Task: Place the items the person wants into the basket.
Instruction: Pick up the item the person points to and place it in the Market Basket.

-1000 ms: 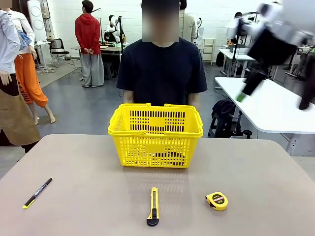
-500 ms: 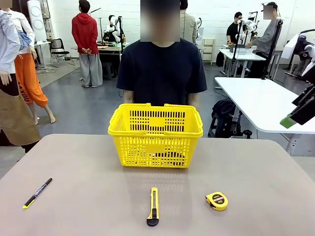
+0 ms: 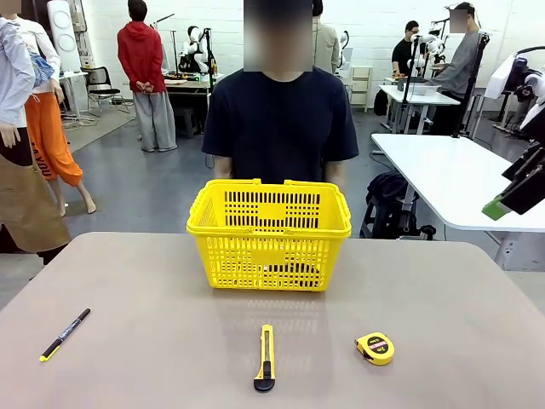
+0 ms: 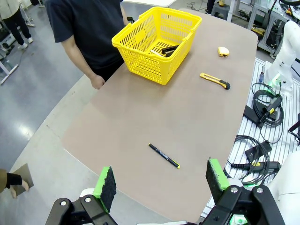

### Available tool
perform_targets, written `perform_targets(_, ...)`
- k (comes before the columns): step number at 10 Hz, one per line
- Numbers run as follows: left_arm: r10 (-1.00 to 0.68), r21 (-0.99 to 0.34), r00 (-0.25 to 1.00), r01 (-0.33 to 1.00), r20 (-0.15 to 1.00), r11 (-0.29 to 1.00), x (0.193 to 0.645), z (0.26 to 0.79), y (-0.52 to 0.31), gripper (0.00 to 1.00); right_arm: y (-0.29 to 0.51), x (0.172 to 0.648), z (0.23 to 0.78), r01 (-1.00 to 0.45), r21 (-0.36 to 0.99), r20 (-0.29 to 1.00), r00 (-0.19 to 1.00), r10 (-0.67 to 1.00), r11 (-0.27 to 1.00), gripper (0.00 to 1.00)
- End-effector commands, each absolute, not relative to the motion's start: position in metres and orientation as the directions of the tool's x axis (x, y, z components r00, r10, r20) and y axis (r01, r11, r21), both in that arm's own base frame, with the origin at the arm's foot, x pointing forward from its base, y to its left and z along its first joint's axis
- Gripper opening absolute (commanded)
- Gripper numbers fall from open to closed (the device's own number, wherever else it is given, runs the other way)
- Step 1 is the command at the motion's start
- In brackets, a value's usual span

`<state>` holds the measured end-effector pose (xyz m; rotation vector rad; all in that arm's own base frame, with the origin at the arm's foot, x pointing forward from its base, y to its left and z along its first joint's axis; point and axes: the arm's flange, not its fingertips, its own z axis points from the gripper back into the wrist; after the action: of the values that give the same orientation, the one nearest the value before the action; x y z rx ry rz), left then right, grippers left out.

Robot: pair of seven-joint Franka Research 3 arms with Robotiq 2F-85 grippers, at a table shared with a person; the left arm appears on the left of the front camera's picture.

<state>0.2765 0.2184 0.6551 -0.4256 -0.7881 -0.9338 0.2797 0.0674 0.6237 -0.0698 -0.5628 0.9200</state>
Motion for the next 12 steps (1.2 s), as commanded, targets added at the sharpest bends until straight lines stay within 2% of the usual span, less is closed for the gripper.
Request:
perform_targets(1,-0.547,0.009,0.344,0.842,0.763,0.54,0.2756,0.6551,0.2182,1.0,0.0647,0.2788,0.62,-0.73,-0.289,0.422,0.483,0.767,0.619,1.0)
perform_targets(12,-0.547,0.009,0.344,0.842,0.763,0.54,0.2756,0.6551,0.2182,1.0,0.0647,0.2788,0.62,-0.73,-0.289,0.422,0.483,0.767,0.619,1.0)
